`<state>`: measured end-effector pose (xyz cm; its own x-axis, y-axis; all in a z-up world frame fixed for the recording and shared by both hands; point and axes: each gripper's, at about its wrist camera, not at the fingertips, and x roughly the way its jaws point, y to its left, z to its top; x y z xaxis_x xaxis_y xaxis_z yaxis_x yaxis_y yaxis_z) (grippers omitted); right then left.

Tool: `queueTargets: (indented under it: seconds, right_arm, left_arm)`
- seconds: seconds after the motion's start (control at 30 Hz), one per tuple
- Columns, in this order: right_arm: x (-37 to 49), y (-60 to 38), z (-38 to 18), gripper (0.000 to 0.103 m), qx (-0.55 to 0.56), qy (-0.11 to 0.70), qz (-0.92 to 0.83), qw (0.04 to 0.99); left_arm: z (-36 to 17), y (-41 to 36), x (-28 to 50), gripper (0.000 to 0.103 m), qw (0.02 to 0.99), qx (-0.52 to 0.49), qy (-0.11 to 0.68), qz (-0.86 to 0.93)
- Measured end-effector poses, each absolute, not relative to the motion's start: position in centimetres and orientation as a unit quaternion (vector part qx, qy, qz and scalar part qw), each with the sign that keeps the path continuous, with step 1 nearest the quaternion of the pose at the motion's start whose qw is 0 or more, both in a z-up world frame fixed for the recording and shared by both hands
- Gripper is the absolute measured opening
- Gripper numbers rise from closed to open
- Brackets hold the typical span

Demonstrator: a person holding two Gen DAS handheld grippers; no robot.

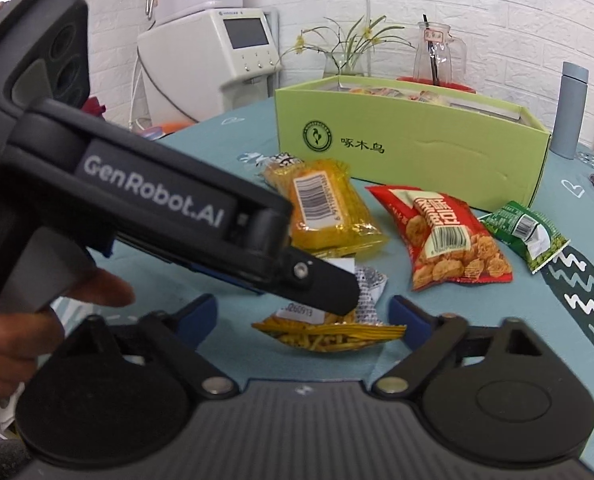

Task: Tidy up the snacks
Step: 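Grasp the silver chip bag with the left gripper, then lower the silver chip bag into the green box and open the left gripper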

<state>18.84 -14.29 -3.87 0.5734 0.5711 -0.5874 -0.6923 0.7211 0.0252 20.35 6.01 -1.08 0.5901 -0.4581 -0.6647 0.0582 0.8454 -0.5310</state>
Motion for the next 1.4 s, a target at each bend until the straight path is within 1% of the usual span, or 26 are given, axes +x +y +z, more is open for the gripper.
queueTargets:
  seconds: [0.03,0.1,0.17,0.2,0.23,0.27,0.3,0.37,0.47,0.67,0.77,0.83,0.87,0.93,1.07,1.17,1.23,1.3,1.33,1.37,1.4]
  right_arm:
    - [18.9,-14.4,-3.8,0.079,-0.105,0.29,0.358,0.881]
    - [19.2,-14.6,-3.7,0.08,-0.102,0.288,0.36,0.882]
    - [19.8,-14.5,-3.9,0.079,-0.101,0.293,0.365,0.878]
    - [20.1,-14.3,-4.1,0.08,-0.099,0.3,0.369,0.874]
    - [20.2,-14.2,-4.3,0.079,-0.095,0.302,0.374,0.872]
    - [20.0,-14.2,-4.3,0.077,-0.097,0.3,0.375,0.872]
    - [19.6,-14.2,-4.2,0.077,-0.104,0.301,0.377,0.87]
    - [18.5,-14.3,-4.3,0.076,-0.123,0.297,0.377,0.868]
    - [17.7,-15.0,-4.2,0.076,-0.121,0.299,0.377,0.868]
    - [17.2,-15.3,-3.9,0.076,-0.11,0.296,0.371,0.873]
    - [17.5,-15.8,-2.1,0.076,-0.109,0.27,0.366,0.884]
    - [18.7,-16.0,-0.2,0.077,-0.112,0.241,0.359,0.895]
    - [19.6,-16.0,0.8,0.077,-0.115,0.226,0.354,0.9]
    - [21.5,-15.9,2.5,0.077,-0.125,0.197,0.344,0.91]
    - [27.1,-15.2,4.9,0.077,-0.14,0.184,0.343,0.91]
    - [32.0,-14.4,5.8,0.077,-0.147,0.195,0.344,0.907]
    - [34.8,-14.0,5.7,0.078,-0.148,0.2,0.34,0.907]
    - [36.9,-14.1,5.1,0.083,-0.138,0.21,0.343,0.905]
    - [37.7,-14.2,4.6,0.085,-0.13,0.217,0.342,0.905]
    - [38.4,-14.4,4.4,0.087,-0.123,0.22,0.338,0.907]
    - [38.6,-14.7,4.2,0.087,-0.119,0.222,0.331,0.909]
  left_arm:
    - [-1.0,6.1,20.2,0.056,0.859,-0.239,0.428,-0.15]
    - [-1.0,6.1,20.2,0.056,0.857,-0.239,0.43,-0.152]
    - [-1.0,5.8,20.4,0.053,0.858,-0.235,0.431,-0.148]
    - [-1.0,5.6,20.5,0.047,0.859,-0.232,0.432,-0.148]
    - [-1.0,5.4,20.5,0.044,0.86,-0.227,0.432,-0.149]
    - [-1.1,5.3,20.4,0.029,0.86,-0.22,0.435,-0.15]
    - [-1.2,5.3,20.3,0.02,0.856,-0.222,0.437,-0.163]
    - [-1.6,5.6,20.0,0.014,0.847,-0.238,0.44,-0.18]
    - [-1.9,5.5,19.2,0.011,0.84,-0.251,0.443,-0.19]
    - [-0.7,5.4,19.9,0.01,0.838,-0.258,0.441,-0.191]
    - [2.0,4.9,21.4,0.01,0.85,-0.25,0.411,-0.213]
    - [4.5,4.3,23.2,0.012,0.865,-0.235,0.383,-0.225]
    - [5.6,4.0,24.3,0.014,0.872,-0.224,0.369,-0.23]
    - [7.4,3.5,26.8,0.014,0.882,-0.208,0.353,-0.232]
    - [10.2,2.8,32.9,0.014,0.898,-0.177,0.336,-0.221]
    - [10.5,2.5,37.6,0.014,0.898,-0.169,0.342,-0.22]
    - [9.7,2.6,40.3,0.014,0.892,-0.174,0.355,-0.219]
    - [8.4,2.5,42.5,0.017,0.888,-0.173,0.368,-0.215]
    - [7.9,2.7,43.1,0.021,0.888,-0.175,0.371,-0.21]
    - [7.6,3.0,43.4,0.03,0.889,-0.175,0.37,-0.207]
    - [7.7,3.4,43.3,0.038,0.891,-0.176,0.366,-0.203]
